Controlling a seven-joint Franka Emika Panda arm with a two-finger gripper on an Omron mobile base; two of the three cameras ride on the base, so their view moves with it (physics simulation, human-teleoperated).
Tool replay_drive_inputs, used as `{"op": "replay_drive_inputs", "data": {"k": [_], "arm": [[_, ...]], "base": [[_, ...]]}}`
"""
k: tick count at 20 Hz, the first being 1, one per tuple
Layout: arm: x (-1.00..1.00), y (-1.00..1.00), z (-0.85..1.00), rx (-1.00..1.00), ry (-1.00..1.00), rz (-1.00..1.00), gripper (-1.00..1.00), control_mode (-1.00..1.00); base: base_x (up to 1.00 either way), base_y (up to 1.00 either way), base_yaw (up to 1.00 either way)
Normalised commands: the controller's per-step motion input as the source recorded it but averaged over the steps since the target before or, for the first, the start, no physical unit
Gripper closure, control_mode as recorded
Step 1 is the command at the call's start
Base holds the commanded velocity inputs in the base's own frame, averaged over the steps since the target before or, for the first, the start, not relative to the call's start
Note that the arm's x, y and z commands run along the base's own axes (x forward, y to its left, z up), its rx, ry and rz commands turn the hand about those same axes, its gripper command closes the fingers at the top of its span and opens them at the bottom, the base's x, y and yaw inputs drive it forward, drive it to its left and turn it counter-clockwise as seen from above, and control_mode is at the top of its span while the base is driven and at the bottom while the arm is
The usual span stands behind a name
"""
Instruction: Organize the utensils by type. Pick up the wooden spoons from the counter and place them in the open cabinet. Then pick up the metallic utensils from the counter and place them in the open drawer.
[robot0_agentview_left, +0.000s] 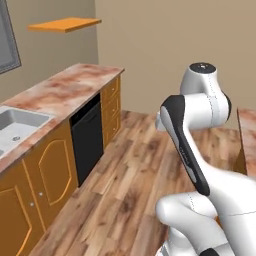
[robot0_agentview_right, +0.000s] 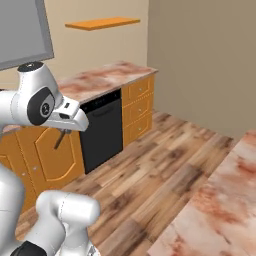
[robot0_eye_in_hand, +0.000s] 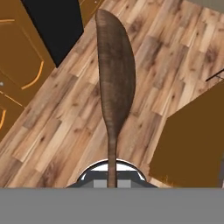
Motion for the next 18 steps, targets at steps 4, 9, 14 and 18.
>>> {"op": "replay_drive_inputs", "data": {"k": [4,9,14,18], "arm": [[0.00,0.00,0.00,0.00,0.00,0.00,1.00,1.00],[0.00,0.00,0.00,0.00,0.00,0.00,1.00,1.00],[0.00,0.00,0.00,0.00,0.00,0.00,1.00,1.00],[0.00,0.00,0.00,0.00,0.00,0.00,1.00,1.00]], "base": [[0.75,0.00,-0.22],[0.52,0.05,-0.20],[0.51,0.49,-0.15],[0.59,0.63,-0.15]]}}
